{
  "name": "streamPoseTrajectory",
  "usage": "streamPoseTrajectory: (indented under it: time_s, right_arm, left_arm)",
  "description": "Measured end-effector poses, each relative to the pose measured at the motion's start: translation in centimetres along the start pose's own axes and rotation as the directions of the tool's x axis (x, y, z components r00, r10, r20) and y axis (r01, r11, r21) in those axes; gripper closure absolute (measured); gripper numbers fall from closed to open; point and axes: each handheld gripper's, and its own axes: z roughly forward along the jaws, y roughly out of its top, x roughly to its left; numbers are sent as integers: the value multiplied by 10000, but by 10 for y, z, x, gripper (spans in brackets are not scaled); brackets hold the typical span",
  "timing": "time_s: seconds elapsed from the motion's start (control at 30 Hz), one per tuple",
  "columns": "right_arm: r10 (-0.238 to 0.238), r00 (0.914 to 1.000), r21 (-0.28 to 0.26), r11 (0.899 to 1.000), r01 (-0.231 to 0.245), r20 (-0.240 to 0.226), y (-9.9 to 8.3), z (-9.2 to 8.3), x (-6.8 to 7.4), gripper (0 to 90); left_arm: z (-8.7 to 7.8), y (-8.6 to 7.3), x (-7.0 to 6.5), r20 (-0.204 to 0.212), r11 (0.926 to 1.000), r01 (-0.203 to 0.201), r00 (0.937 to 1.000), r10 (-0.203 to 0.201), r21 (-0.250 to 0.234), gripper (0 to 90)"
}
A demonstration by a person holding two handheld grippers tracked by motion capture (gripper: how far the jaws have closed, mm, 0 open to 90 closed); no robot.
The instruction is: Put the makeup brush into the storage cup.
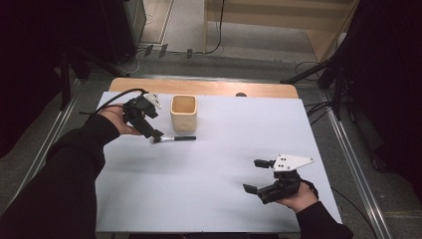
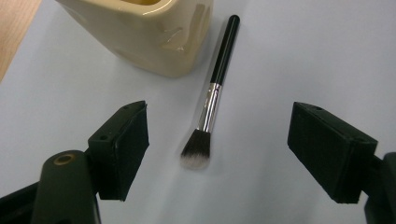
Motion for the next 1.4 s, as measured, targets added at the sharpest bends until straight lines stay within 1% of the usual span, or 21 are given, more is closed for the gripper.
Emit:
streamPoseTrajectory:
  time_s: [0.03,0.07,0.2,0.27,0.33,0.47,0.53,0.6,0.63,0.73,0.77,0.83,0.87,0.97,1.0,1.1,1.17,1.27,1.33,1.37,1.4]
  right_arm:
    - [-3,10000,2,10000,3,-1,0,0,0,92]
    - [-19,10000,32,10000,19,0,0,0,0,91]
    - [-12,10000,55,10000,12,-10,0,0,0,92]
    - [10,10000,55,10000,-10,-4,0,0,0,91]
    - [12,10000,44,10000,-12,-14,0,0,0,92]
    - [2,10000,54,10000,-2,-37,0,0,0,92]
    - [6,10000,61,10000,-5,-36,0,0,0,91]
    - [7,10000,54,10000,-7,-41,0,0,0,92]
    - [5,10000,55,10000,-5,-41,0,0,0,91]
    - [8,10000,53,10000,-7,-54,0,0,0,91]
    - [11,10000,54,10000,-10,-62,0,0,0,92]
    - [11,10000,73,10000,-10,-78,0,0,0,91]
    - [6,10000,74,10000,-5,-81,0,0,0,92]
    - [2,10000,76,10000,-2,-85,0,0,0,91]
    - [2,10000,76,10000,-2,-85,0,0,0,91]
    - [4,10000,77,10000,-3,-86,0,0,0,91]
    - [-17,10000,73,10000,18,-79,-1,0,0,91]
    - [-25,10000,71,10000,25,-90,-1,0,0,91]
    - [-14,10000,85,10000,15,-88,-1,0,0,91]
    - [-16,10000,87,10000,16,-80,-1,0,0,92]
    - [-16,10000,87,10000,16,-80,-1,0,0,92]
  left_arm:
    - [0,2,1,-65,9997,-184,9998,185,189,214]
    - [0,3,1,-45,9989,-258,9997,260,381,215]
    - [1,8,1,28,9964,-484,9988,483,697,220]
    - [0,11,2,66,9929,-690,9976,687,967,222]
    - [0,15,3,208,9867,-1057,9944,1039,1231,232]
    - [2,16,4,322,9840,-1119,9936,1085,1385,243]
    - [4,17,6,379,9786,-1242,9921,1195,1638,243]
    - [8,17,7,395,9775,-1211,9925,1160,1729,243]
    - [11,17,7,505,9743,-1349,9905,1278,1806,243]
    - [14,17,6,580,9721,-1444,9890,1359,1849,235]
    - [17,16,6,602,9702,-1559,9873,1471,1857,227]
    - [18,16,6,595,9697,-1639,9860,1556,1813,241]
    - [20,15,5,626,9689,-1790,9833,1707,1708,240]
    - [22,16,6,690,9658,-1837,9824,1738,1829,239]
    - [22,16,6,683,9669,-1768,9836,1668,1840,239]
    - [25,17,8,877,9704,-1648,9846,1512,1764,257]
    - [29,16,7,1074,9674,-1656,9833,1470,1918,256]
    - [32,16,7,1135,9681,-1573,9840,1371,1948,242]
    - [35,16,7,1187,9669,-1549,9840,1327,2026,237]
    - [36,16,7,1192,9647,-1614,9831,1387,2082,239]
    - [36,16,7,1201,9652,-1626,9828,1401,2048,239]
